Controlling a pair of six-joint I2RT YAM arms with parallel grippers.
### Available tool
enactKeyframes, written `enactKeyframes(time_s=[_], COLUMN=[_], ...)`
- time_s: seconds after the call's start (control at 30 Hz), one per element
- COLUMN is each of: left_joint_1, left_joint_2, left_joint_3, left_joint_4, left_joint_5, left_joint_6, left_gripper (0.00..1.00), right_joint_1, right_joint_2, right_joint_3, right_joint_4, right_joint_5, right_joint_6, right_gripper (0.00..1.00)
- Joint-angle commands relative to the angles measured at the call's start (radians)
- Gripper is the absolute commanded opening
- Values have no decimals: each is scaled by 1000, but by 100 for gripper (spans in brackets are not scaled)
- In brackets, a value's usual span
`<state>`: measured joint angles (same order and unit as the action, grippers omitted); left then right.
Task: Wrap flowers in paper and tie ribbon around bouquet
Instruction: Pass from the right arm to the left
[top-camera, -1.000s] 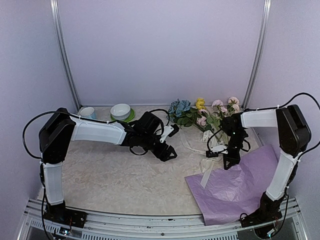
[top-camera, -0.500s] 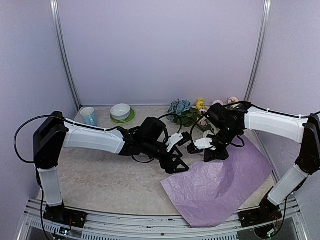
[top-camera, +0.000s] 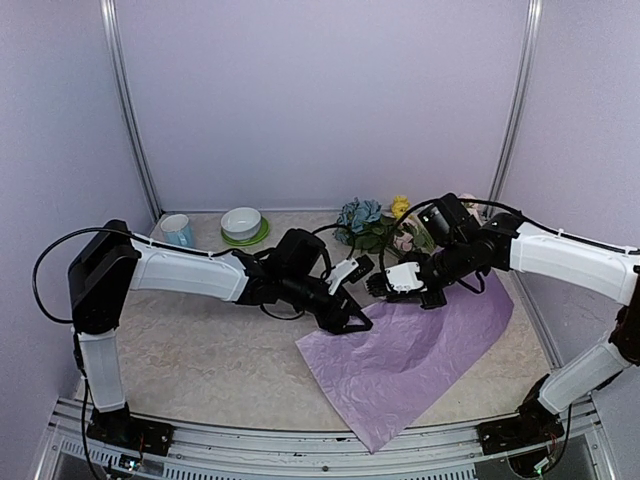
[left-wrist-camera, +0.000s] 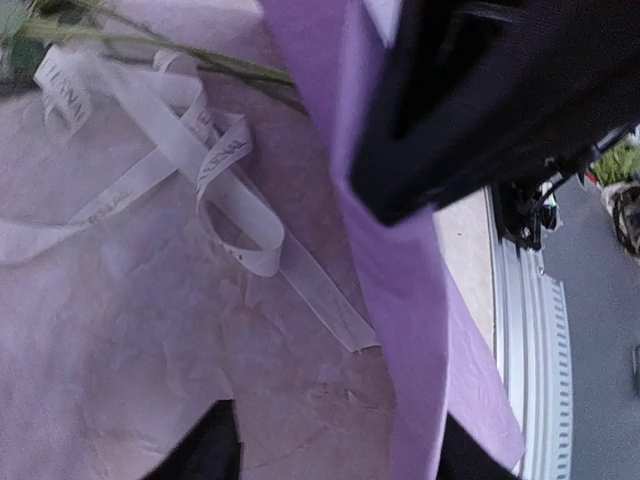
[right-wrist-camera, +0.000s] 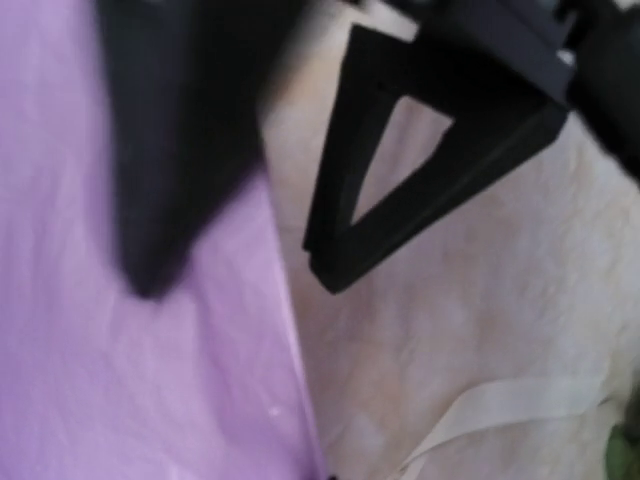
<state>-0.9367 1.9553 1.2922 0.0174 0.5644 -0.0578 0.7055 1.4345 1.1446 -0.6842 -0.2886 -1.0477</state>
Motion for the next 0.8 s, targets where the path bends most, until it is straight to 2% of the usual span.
enactKeyframes(time_s=[0.0,0.03,0.07,0.17,0.27,0.3,0.37,0.43,0.47,0.53,0.63,0.77], left_joint_1=[-5,-9,-11,-4,20,32,62,97,117,155,173,178], left_joint_2=[-7,-16,-30,-95,-178,-199,-256,-307,-335,-423,-600,-803], left_joint_3=[-30,-40,-59,-134,-206,-227,-272,-328,-360,-469,-621,-706], left_joint_4=[-13,-4,13,101,148,151,154,152,152,183,280,206], left_joint_5=[-25,-19,-6,-5,-110,-151,-222,-292,-323,-377,-479,-646], left_joint_6=[-17,-26,-46,-110,-189,-215,-259,-316,-351,-431,-488,-539], left_gripper=[20,3,0,0,0,0,0,0,0,0,0,0], right_joint_1=[3,3,3,3,1,-1,-3,-5,-9,-38,-95,-135], right_joint_2=[-38,-38,-37,-49,-103,-129,-181,-227,-243,-254,-199,-107], right_joint_3=[-42,-47,-52,-90,-164,-199,-285,-325,-326,-277,-141,-66], right_joint_4=[117,133,160,324,597,699,933,1100,1140,1102,836,642], right_joint_5=[-57,-56,-53,3,91,107,143,210,246,277,301,437], right_joint_6=[-42,-43,-40,21,129,180,282,409,490,654,832,987], right_gripper=[0,0,0,0,18,32,65,95,99,100,100,100])
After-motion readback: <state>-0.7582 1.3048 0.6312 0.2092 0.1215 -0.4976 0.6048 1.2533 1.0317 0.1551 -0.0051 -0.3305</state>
